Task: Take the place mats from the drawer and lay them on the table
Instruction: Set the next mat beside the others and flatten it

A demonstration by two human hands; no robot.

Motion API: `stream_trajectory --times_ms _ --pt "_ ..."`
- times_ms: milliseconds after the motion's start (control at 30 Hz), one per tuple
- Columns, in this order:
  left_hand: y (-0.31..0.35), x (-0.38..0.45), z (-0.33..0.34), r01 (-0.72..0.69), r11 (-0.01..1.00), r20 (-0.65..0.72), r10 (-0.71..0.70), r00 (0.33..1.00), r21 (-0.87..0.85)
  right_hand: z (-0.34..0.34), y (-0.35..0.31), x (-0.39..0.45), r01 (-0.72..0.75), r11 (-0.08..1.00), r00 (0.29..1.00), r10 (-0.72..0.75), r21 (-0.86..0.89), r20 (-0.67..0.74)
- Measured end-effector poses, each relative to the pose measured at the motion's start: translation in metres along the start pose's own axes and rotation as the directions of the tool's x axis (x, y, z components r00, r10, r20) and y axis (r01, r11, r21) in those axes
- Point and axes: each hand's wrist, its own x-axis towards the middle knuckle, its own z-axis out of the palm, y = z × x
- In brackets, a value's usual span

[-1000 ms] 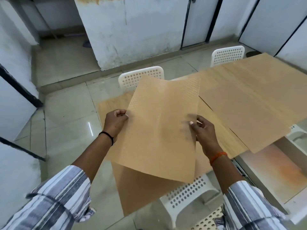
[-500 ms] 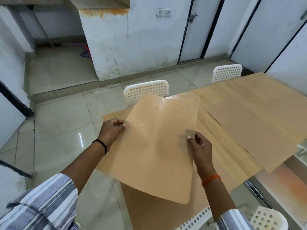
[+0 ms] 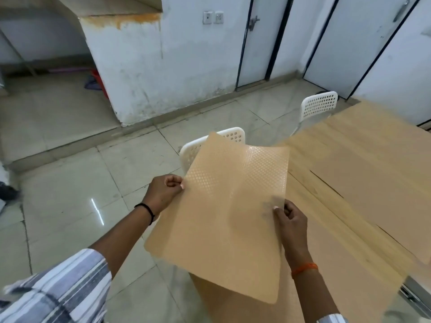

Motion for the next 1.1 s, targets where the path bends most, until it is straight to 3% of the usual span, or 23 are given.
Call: stream_trajectory --times_ms 367,500,667,933,1100 --pt "0.029 0.12 0.02 0.027 0.999 0.289 -0.038 0.957 0.041 0.041 -0.005 0.061 -0.045 0.992 0.989 0.027 -0.118 -0.146" --pt "0.032 0.178 0.048 0.055 0.995 0.472 -0.088 0.877 0.082 0.051 0.005 0.088 -0.087 0.978 0.971 0.04 -0.19 -0.236" --pt "0.046 0.229 0.081 0.055 0.983 0.649 -0.159 0.745 0.177 0.064 0.018 0.112 -0.242 0.949 0.918 0.157 -0.201 -0.364" --pt "0.043 0.263 0.126 -0.096 0.932 0.79 -0.237 0.565 0.349 0.072 0.035 0.092 -0.425 0.895 0.784 0.29 -0.135 -0.548" --pt "0.03 0.254 0.138 -0.099 0.917 0.805 -0.282 0.522 0.385 0.064 0.051 0.068 -0.494 0.865 0.716 0.347 -0.089 -0.605"
